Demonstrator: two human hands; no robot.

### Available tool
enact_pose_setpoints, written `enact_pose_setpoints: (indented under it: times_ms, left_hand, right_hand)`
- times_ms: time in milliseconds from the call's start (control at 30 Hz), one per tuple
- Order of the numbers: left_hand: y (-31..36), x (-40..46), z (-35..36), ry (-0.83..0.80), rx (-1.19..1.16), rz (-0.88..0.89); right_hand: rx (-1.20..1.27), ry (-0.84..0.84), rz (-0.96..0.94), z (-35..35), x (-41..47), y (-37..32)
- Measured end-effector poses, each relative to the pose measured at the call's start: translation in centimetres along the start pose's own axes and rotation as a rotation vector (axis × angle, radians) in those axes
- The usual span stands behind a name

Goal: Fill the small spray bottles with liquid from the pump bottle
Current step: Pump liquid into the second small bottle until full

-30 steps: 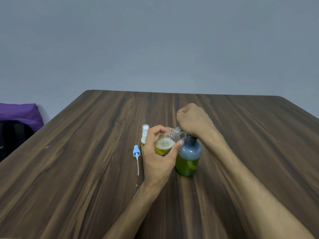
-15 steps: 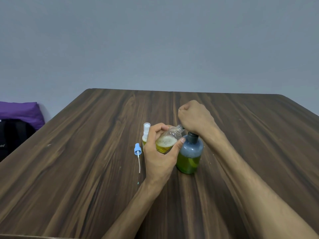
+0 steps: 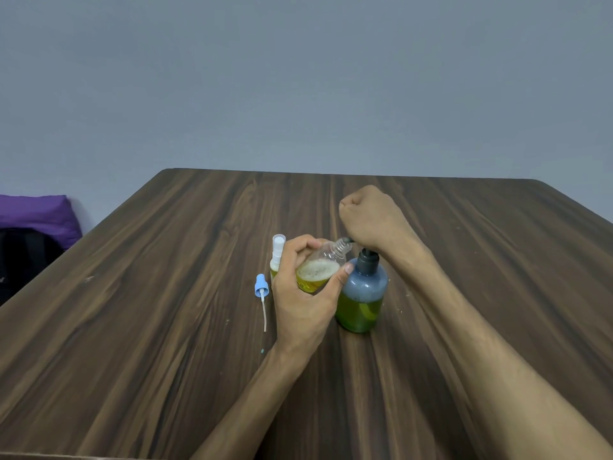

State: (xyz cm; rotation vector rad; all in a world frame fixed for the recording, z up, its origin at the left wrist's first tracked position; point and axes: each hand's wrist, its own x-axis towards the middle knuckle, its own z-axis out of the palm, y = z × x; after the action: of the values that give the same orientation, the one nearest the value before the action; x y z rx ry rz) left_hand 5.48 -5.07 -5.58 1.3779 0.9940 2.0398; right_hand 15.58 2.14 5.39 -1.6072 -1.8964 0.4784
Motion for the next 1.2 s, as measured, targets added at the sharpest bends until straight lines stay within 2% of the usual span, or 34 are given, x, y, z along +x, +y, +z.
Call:
enact_pose_setpoints:
  times_ms: [100, 233, 767, 1200]
  left_hand:
    - [0.03, -0.01, -0.04, 0.004, 0.003, 0.004]
    - [0.1, -0.06, -0.08, 0.001, -0.001, 0.013]
    - [-0.06, -0.02, -0.05, -0.001, -0.005, 0.004]
    - [0.05, -0.17, -0.17, 0.004, 0.006, -0.013]
  right_hand:
    - [-0.042, -0.034, 0.004, 0.32, -0.21, -0.09]
    - [0.005, 0.019, -0.012, -0.01, 0.06, 0.01]
    - [-0.026, -0.058, 0.003, 0.43, 0.36, 0.49]
    - [-0.058, -0.003, -0.002, 0.07, -0.26, -0.2]
